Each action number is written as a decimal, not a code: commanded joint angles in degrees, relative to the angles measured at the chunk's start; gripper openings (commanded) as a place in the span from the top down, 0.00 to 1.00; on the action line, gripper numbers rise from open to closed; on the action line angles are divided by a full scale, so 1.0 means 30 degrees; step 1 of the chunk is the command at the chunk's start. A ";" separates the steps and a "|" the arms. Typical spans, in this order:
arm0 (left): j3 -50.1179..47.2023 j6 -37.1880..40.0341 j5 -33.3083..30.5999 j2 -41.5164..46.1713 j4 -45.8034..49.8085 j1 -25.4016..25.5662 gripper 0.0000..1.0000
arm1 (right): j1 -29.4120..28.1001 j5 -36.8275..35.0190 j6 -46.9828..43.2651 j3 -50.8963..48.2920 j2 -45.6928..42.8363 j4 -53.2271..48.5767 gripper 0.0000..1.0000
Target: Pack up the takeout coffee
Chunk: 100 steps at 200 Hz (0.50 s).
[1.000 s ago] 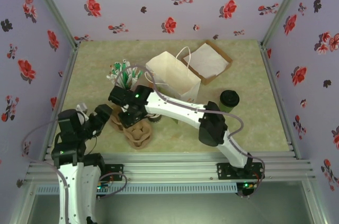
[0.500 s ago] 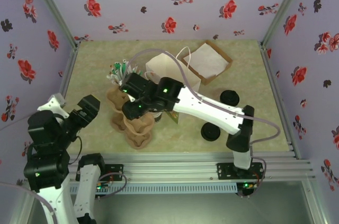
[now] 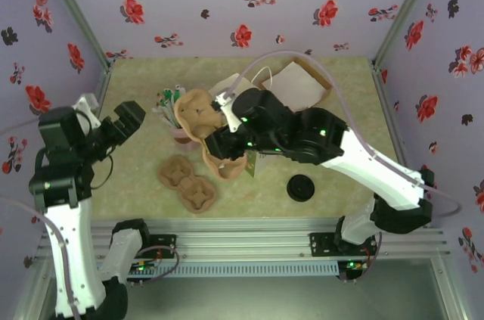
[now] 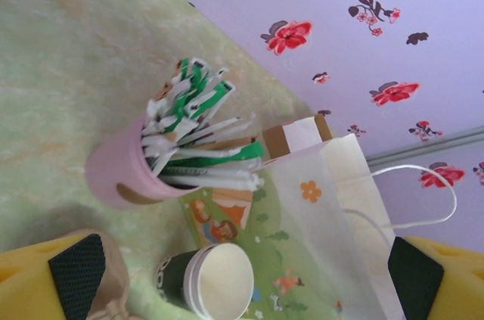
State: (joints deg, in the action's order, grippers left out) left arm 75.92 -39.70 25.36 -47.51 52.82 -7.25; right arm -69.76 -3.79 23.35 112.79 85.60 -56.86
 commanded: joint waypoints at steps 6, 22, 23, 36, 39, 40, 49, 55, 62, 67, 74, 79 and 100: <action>0.1202 -0.0055 0.1390 -0.2049 -0.2957 0.0960 0.01 | 0.0908 -0.1749 -0.1098 0.0576 -0.0566 -0.0544 0.61; 0.2047 -0.0215 0.1079 -0.3579 -0.3884 0.2292 0.01 | 0.1435 -0.2751 -0.1660 0.1153 -0.0491 -0.1049 0.61; 0.2110 -0.0229 0.0985 -0.3686 -0.3904 0.2427 0.01 | 0.1475 -0.2809 -0.1690 0.1187 -0.0494 -0.1067 0.61; 0.3250 0.0002 0.0066 -0.5074 -0.4058 0.3909 0.01 | 0.1945 -0.3680 -0.2203 0.1540 -0.0360 -0.1231 0.61; 0.3531 0.0081 -0.0102 -0.5378 -0.4069 0.4246 0.01 | 0.2062 -0.3844 -0.2319 0.1598 -0.0344 -0.1257 0.61; 0.3629 0.0095 -0.0177 -0.5494 -0.4070 0.4356 0.01 | 0.2125 -0.3897 -0.2342 0.1614 -0.0348 -0.1259 0.61; 0.4559 0.0366 -0.0771 -0.6475 -0.4002 0.5204 0.01 | 0.2489 -0.4264 -0.2656 0.1689 -0.0301 -0.1228 0.61; 0.5169 0.0503 -0.1027 -0.7151 -0.4012 0.5654 0.01 | 0.2709 -0.4566 -0.2894 0.1720 -0.0259 -0.1128 0.61; 0.5791 0.0669 -0.1200 -0.7795 -0.4027 0.6056 0.01 | 0.2951 -0.4932 -0.3154 0.1774 -0.0199 -0.1035 0.61; 0.6261 0.0755 -0.1311 -0.8325 -0.4012 0.6238 0.01 | 0.3143 -0.4995 -0.3331 0.1803 -0.0178 -0.0958 0.61; 0.6891 0.0902 -0.1513 -0.9055 -0.3957 0.6449 0.01 | 0.3408 -0.5392 -0.3586 0.1822 -0.0107 -0.0792 0.61; 0.7319 0.1020 -0.1571 -0.9556 -0.3926 0.6580 0.01 | 0.3570 -0.5640 -0.3761 0.1807 -0.0068 -0.0646 0.61; 0.9136 0.1576 -0.1618 -1.1770 -0.3777 0.7100 0.01 | 0.4337 -0.5881 -0.4437 0.1796 0.0308 -0.0100 0.60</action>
State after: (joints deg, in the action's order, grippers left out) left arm 97.73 -38.41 22.61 -77.41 42.59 12.64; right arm -58.92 -17.08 14.37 116.84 84.88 -59.09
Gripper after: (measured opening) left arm 0.991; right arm 0.394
